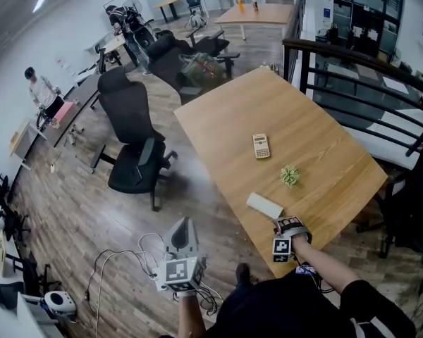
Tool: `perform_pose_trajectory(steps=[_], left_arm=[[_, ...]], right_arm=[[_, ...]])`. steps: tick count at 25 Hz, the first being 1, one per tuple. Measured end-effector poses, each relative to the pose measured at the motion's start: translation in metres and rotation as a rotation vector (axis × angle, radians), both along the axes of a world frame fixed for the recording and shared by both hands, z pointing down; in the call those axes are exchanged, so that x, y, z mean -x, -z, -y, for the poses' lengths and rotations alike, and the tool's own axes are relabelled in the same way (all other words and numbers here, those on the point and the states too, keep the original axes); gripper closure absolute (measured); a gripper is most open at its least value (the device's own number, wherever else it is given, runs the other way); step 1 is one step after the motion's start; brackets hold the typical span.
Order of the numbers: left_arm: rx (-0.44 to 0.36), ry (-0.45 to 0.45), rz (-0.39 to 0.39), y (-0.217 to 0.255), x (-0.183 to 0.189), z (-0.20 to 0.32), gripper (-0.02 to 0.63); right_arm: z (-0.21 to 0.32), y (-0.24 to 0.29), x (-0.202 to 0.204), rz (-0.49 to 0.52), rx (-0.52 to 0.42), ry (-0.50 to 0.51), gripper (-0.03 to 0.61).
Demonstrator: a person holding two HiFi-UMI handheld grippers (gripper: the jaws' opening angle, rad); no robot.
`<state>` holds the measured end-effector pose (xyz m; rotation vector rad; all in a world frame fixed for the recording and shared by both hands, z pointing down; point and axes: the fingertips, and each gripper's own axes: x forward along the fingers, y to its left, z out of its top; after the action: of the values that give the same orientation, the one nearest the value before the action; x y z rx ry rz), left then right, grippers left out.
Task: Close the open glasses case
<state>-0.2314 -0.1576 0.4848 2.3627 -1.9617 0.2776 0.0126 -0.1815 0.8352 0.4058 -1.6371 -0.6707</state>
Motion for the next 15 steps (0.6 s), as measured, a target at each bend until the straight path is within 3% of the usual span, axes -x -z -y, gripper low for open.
perform_pose_trajectory(steps=[3, 7, 10, 15], left_arm=[[0.008, -0.012, -0.02, 0.001, -0.004, 0.002, 0.612], [0.01, -0.012, -0.008, -0.01, -0.005, 0.007, 0.612], [0.013, -0.026, -0.005, -0.011, -0.013, 0.011, 0.612], [0.011, -0.056, -0.004, -0.009, -0.026, 0.016, 0.612]], right_arm=[[-0.016, 0.016, 0.007, 0.2, 0.044, -0.04, 0.402], [-0.012, 0.059, 0.008, 0.538, 0.093, -0.198, 0.463], [-0.002, 0.11, 0.009, 0.809, 0.063, -0.255, 0.543], [0.011, 0.198, -0.014, 1.209, -0.041, -0.333, 0.563]])
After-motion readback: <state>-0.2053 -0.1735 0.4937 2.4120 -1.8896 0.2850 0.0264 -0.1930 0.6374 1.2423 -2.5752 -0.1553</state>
